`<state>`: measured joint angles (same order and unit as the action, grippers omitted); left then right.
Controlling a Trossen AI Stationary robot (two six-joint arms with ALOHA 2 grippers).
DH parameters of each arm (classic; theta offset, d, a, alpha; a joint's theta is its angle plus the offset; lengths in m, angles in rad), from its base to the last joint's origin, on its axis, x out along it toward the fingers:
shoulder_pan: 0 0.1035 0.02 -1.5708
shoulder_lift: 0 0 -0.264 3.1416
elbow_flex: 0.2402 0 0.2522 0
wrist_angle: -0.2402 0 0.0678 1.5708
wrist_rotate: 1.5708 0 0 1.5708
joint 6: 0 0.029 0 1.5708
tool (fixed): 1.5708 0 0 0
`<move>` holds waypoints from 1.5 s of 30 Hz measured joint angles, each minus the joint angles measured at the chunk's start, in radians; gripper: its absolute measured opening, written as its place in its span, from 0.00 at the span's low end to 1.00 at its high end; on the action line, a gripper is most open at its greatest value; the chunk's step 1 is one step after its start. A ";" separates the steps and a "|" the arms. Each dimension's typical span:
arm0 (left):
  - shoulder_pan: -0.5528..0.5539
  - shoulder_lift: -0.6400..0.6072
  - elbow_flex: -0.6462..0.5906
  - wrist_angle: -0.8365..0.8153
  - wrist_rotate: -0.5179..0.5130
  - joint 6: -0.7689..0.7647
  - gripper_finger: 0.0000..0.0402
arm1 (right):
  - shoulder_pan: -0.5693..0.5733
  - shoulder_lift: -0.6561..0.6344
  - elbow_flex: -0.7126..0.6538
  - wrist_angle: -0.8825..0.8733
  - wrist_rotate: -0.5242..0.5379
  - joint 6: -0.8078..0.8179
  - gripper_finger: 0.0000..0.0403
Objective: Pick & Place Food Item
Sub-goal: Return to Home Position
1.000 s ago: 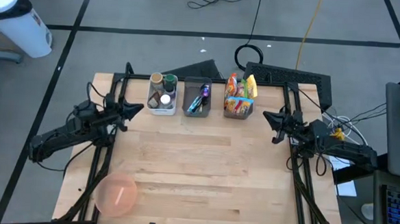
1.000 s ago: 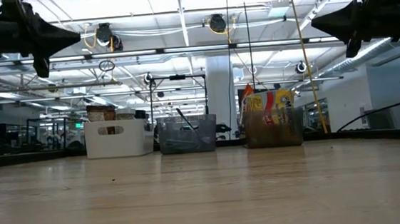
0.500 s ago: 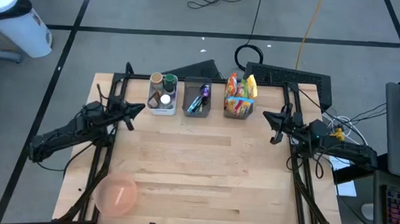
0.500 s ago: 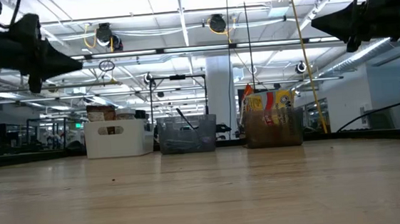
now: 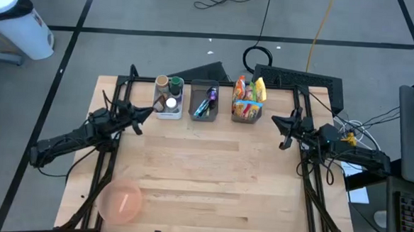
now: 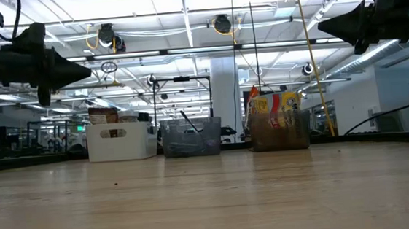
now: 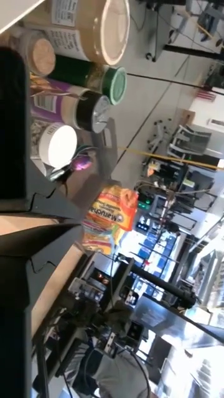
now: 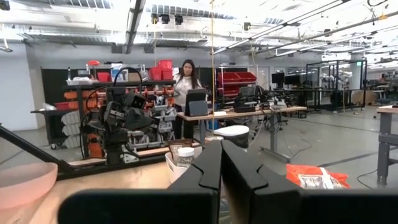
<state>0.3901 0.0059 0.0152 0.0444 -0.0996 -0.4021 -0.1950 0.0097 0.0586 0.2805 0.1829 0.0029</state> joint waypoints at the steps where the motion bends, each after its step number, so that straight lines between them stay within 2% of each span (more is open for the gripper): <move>1: 0.000 0.001 0.001 -0.011 0.001 -0.001 0.08 | 0.000 0.000 0.000 -0.002 0.000 0.000 0.00; 13: 0.000 0.000 0.002 -0.035 0.108 0.025 0.08 | 0.000 0.000 0.000 -0.007 0.000 -0.015 0.00; 26: 0.000 0.000 0.002 -0.034 0.125 0.036 0.08 | 0.000 0.000 0.000 -0.126 -0.001 -0.053 0.00; 30: 0.000 0.000 0.001 -0.034 0.127 0.126 0.08 | 0.000 0.000 0.000 -0.151 -0.001 -0.101 0.00; 38: 0.000 0.000 0.001 -0.034 0.129 0.449 0.08 | 0.000 0.000 0.000 -0.228 -0.003 -0.150 0.00; 45: 0.000 0.000 0.001 -0.033 0.126 0.432 0.08 | 0.000 0.000 0.000 -0.234 -0.003 -0.150 0.00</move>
<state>0.3901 0.0063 0.0162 0.0113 0.0262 0.0302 -0.1947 0.0097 0.0582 0.0464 0.1799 -0.1471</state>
